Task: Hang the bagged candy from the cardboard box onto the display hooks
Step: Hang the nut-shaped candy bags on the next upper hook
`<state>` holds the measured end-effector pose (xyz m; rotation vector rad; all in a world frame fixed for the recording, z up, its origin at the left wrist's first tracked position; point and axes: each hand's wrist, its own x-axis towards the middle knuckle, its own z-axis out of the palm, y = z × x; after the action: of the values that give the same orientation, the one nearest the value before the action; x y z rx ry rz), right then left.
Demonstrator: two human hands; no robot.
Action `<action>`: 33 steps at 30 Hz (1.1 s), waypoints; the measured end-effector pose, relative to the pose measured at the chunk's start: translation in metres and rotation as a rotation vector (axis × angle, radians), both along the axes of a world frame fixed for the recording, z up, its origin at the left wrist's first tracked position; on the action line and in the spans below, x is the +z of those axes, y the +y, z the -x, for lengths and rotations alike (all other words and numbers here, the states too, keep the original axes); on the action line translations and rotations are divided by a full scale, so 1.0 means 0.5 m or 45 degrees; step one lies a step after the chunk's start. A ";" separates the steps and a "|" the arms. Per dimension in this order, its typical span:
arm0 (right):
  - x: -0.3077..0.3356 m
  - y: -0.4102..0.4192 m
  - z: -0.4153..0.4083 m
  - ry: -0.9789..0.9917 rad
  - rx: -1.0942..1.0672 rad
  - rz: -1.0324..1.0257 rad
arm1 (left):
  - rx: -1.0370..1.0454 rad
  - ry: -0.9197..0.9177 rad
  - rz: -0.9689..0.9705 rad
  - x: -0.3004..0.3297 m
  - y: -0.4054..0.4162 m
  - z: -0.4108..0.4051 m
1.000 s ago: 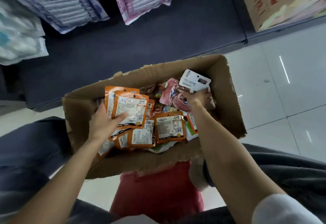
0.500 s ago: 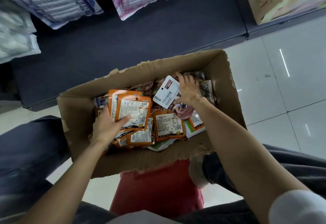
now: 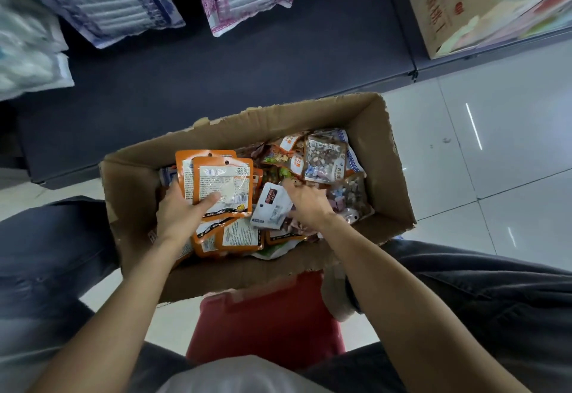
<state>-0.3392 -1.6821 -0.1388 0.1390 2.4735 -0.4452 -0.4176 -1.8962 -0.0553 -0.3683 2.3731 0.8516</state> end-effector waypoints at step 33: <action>0.454 -0.220 0.117 0.676 -0.718 1.092 | 0.398 0.456 -0.837 0.272 -0.166 -0.009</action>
<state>-0.3976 -1.7921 0.0882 0.3975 2.4460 -1.9336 -0.4133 -1.9792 0.0808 -0.3325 2.1939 1.9023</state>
